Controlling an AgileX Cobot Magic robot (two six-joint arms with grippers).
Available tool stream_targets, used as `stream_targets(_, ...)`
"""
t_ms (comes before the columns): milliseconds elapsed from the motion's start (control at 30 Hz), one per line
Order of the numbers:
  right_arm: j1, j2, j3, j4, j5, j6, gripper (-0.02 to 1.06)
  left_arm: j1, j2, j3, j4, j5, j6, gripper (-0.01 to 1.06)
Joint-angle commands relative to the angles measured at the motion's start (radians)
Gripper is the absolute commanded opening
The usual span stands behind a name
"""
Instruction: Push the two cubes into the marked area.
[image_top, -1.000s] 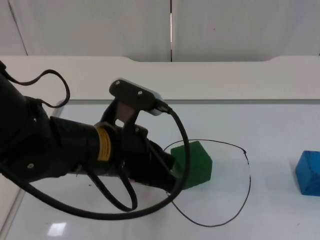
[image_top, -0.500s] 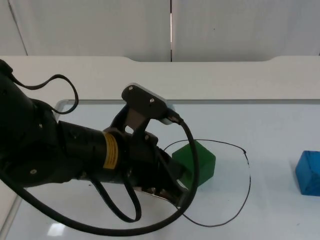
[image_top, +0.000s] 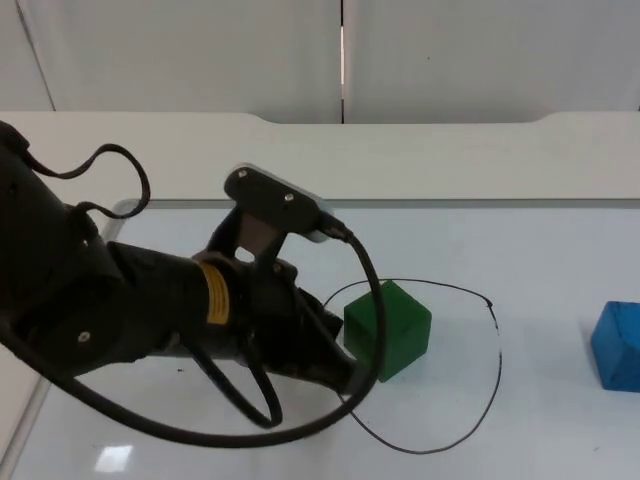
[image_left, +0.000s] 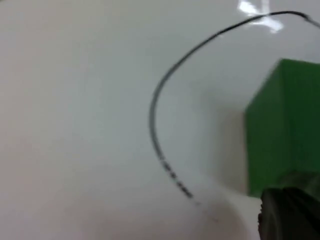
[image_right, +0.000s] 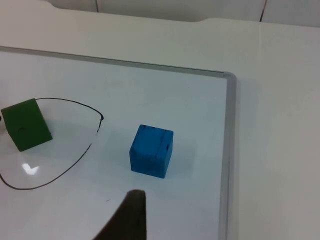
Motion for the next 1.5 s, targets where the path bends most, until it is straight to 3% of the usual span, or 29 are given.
stream_targets(0, -0.007, -0.004, 0.005, 0.004, -0.011, -0.002, 1.05, -0.005, 0.002, -0.003, -0.097, 0.004, 0.055, 0.0)
stream_targets(467, -0.007, -0.004, 0.005, 0.004, -0.011, -0.002, 1.05, -0.007, 0.002, -0.023, -0.005, -0.006, 0.038, 0.0)
stream_targets(767, -0.007, -0.004, 0.005, 0.004, -0.011, -0.002, 1.05, -0.007, 0.002, -0.023, 0.13, -0.011, -0.059, 0.0)
stream_targets(1467, -0.007, -0.004, 0.005, 0.004, -0.011, -0.002, 1.05, -0.007, 0.002, -0.023, 0.188, -0.015, -0.131, 0.0)
